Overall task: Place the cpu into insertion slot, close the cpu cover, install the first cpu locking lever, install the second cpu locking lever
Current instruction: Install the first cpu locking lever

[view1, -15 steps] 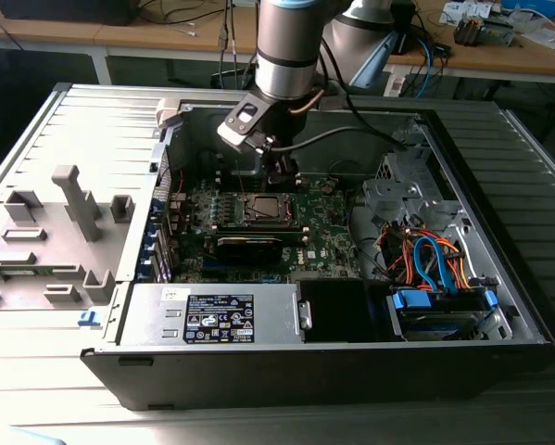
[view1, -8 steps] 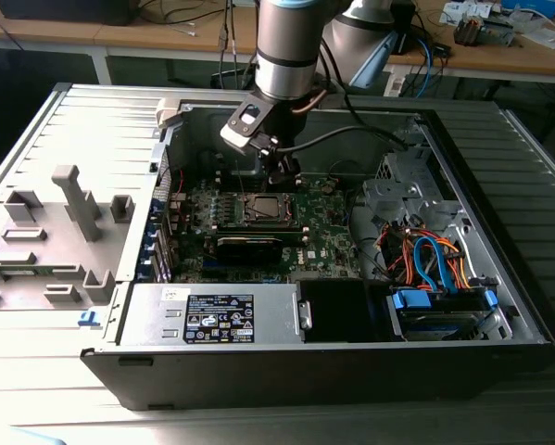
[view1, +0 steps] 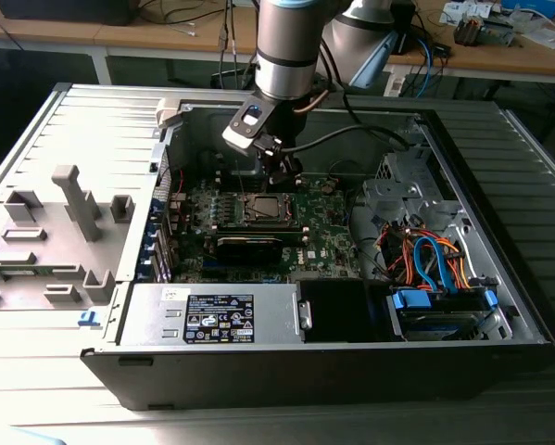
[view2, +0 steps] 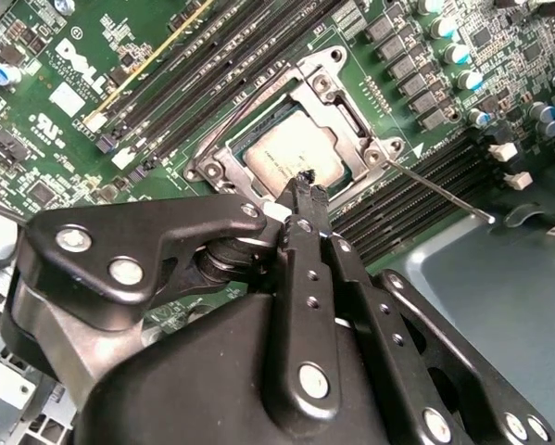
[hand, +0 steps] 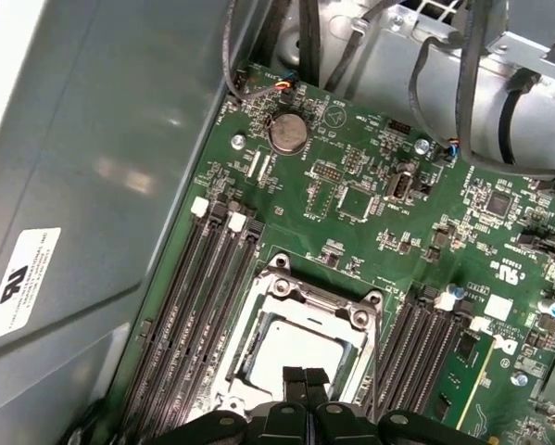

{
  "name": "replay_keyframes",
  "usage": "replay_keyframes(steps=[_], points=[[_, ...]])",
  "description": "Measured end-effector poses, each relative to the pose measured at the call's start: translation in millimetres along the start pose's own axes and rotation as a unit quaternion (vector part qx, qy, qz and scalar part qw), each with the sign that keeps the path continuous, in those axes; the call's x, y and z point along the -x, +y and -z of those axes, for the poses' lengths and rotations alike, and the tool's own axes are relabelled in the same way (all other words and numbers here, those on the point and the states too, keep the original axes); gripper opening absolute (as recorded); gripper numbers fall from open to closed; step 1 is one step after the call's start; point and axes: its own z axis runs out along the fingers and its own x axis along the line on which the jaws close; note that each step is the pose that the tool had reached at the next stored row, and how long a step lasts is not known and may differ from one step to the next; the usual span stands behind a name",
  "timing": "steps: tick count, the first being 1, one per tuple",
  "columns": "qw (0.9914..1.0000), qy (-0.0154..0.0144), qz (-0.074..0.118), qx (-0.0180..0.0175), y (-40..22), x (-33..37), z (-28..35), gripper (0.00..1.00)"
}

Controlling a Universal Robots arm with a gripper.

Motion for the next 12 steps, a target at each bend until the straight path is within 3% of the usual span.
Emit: replay_keyframes(steps=[12], points=[[0.99968,-0.0012,0.025,0.0004,0.0,0.0,0.0,0.11]])
